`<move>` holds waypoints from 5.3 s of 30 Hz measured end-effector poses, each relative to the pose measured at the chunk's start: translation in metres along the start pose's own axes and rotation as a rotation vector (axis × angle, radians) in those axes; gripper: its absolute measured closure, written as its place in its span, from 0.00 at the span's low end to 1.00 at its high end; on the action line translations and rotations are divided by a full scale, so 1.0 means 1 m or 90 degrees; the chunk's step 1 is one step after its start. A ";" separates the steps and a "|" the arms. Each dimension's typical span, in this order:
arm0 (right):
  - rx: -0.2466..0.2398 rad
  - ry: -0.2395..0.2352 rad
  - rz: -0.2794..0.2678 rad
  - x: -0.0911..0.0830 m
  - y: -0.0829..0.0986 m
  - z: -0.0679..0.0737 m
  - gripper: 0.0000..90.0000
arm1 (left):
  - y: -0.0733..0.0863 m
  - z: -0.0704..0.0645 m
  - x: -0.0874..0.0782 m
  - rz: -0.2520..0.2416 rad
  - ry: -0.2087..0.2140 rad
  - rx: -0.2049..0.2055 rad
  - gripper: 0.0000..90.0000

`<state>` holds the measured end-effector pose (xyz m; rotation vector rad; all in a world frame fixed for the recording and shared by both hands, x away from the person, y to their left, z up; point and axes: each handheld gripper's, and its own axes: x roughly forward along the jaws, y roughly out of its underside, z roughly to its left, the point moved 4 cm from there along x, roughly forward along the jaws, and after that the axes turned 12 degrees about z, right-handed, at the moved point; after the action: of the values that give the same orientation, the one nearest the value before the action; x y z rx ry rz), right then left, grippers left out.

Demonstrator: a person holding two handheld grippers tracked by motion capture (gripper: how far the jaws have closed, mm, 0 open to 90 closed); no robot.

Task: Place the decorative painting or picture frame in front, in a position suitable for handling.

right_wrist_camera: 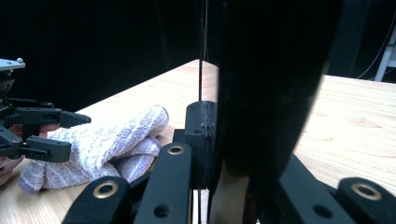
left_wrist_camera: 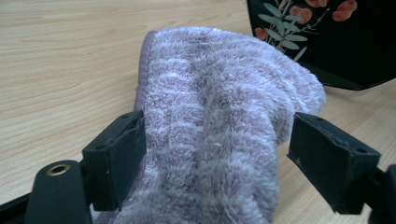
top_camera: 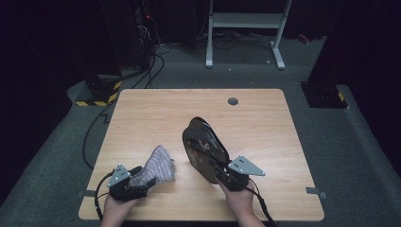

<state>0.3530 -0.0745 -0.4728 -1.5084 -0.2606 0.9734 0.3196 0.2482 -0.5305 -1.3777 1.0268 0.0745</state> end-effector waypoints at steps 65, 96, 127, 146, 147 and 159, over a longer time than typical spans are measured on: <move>-0.011 -0.011 0.099 -0.014 0.057 -0.009 0.50 | 0.000 0.006 0.028 0.173 -0.006 0.052 0.58; -0.021 -0.024 0.078 -0.018 0.054 -0.007 0.53 | -0.011 -0.003 -0.008 -0.027 0.003 0.028 0.77; 0.012 -0.063 0.079 -0.012 0.052 -0.007 0.79 | -0.099 -0.047 -0.015 -0.151 -0.024 0.024 0.74; -0.016 -0.037 0.076 0.001 0.031 -0.009 0.84 | -0.048 -0.008 -0.014 -0.110 -0.031 -0.013 0.74; -0.020 -0.041 0.078 0.003 0.030 -0.009 0.88 | -0.049 -0.007 -0.016 -0.113 -0.032 -0.014 0.74; -0.029 -0.040 0.058 0.018 0.022 0.020 0.90 | -0.050 0.002 -0.029 -0.138 -0.040 -0.030 0.74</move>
<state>0.3424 -0.0530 -0.4975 -1.5429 -0.2622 1.0958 0.3333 0.2510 -0.4742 -1.5121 0.8232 -0.0180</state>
